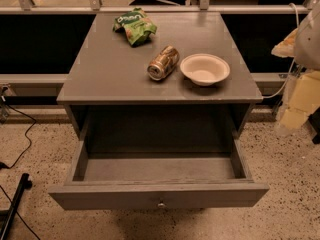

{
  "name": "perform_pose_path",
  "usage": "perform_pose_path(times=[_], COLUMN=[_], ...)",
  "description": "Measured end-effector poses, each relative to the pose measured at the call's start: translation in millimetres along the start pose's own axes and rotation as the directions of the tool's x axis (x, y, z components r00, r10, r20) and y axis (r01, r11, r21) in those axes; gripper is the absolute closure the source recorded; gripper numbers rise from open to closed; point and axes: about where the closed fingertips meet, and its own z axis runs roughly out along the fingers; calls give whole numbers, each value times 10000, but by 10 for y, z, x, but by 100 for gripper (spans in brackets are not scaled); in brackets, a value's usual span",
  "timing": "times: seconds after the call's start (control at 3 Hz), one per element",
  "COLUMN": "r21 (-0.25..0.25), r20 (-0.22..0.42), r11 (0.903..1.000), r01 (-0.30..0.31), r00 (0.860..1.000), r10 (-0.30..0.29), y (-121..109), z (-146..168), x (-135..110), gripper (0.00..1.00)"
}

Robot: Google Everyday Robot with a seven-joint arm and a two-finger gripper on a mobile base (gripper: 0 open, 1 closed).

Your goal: Close top drawer

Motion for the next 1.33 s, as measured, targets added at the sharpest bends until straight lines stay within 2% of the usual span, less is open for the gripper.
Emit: perform_pose_path(times=[0.33,0.67,1.0,1.33], r21=[0,-9,-374,-381], r20=[0,289,1566,3041], r11=[10000,10000,9991,9992], r01=[0,23,189,155], r00=[10000,9996,9876,9526], r10=[0,-22,-128,-32], y=[0,56,369,695], z=[0,141,665,1132], x=[0,8,109,171], gripper=[0,0,0,0])
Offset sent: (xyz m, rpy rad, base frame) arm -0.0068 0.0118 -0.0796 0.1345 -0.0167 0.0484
